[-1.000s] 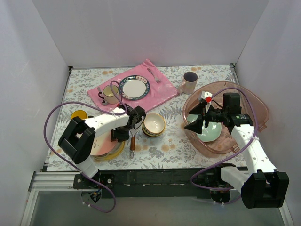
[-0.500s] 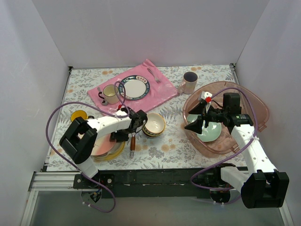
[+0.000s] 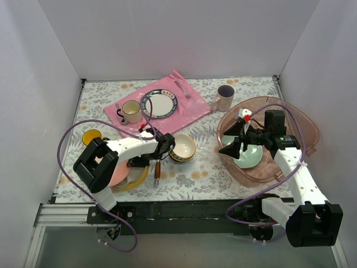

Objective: Place the mixed dishes into the plastic bin
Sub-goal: Pick up the plate at the center of the board.

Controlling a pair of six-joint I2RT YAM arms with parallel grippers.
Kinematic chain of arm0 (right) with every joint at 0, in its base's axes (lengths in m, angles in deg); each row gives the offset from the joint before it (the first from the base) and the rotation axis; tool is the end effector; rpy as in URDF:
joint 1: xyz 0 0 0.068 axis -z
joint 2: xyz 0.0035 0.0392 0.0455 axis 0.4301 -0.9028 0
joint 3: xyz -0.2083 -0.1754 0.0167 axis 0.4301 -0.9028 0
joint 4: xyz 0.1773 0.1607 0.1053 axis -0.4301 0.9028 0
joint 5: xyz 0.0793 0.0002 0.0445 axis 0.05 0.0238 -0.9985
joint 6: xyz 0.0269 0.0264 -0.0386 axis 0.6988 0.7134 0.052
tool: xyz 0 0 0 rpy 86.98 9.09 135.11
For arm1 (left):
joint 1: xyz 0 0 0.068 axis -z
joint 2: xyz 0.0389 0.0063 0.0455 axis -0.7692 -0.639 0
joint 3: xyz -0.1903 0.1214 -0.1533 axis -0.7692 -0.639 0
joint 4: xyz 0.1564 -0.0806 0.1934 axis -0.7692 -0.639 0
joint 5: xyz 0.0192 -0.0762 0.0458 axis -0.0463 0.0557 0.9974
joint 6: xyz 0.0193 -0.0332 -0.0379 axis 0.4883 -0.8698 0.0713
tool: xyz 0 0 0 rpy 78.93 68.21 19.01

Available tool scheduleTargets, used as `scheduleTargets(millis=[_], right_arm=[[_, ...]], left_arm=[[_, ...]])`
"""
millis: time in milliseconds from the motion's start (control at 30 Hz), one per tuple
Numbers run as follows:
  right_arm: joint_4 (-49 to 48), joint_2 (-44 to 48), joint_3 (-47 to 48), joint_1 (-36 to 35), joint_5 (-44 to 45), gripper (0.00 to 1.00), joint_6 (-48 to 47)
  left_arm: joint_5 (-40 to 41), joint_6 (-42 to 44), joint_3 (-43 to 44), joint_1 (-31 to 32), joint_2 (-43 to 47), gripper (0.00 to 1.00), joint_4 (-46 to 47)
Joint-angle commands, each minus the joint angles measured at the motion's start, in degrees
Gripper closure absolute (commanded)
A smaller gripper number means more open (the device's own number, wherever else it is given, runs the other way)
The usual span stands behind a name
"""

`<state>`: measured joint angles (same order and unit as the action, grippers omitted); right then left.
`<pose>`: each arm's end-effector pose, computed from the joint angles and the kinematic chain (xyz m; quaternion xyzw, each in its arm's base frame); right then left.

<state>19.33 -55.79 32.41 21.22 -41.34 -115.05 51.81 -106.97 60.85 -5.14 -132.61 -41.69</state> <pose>0.2051 0.0467 0.2885 -0.4551 0.6671 0.3564 0.4699 0.1958 -0.1633 0.1872 -0.2686 0.8841 0.2862 0.2534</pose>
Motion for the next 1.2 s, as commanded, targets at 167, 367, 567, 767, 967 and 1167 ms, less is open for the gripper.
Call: scheduleTargets(millis=[167, 367, 567, 767, 967, 1167], right_arm=[[0.4, -0.2, 0.2, -0.1, -0.4, 0.01, -0.6], [0.4, -0.3, 0.2, -0.1, -0.3, 0.01, -0.7], [0.4, -0.3, 0.2, -0.1, -0.2, 0.01, -0.6], [0.5, -0.4, 0.2, -0.1, -0.2, 0.01, -0.7], [1.1, -0.6, 0.1, -0.1, -1.3, 0.01, -1.4], [1.5, -1.6, -0.1, -2.2, -3.6, 0.01, -2.3]], left_arm=[[1.9, -6.2, 8.2, 3.1, 3.6, 1.0, -3.5], [2.4, -6.3, 12.3, 5.1, 4.5, 1.0, -5.5], [3.9, -4.8, 14.0, 5.4, 7.6, 1.0, -5.5], [6.4, -3.3, 14.4, 5.3, 10.3, 1.0, -5.5], [7.9, -3.3, 14.5, 5.4, 10.9, 1.0, -5.5], [9.0, -3.8, 16.9, 5.3, 10.3, 1.0, -5.5]])
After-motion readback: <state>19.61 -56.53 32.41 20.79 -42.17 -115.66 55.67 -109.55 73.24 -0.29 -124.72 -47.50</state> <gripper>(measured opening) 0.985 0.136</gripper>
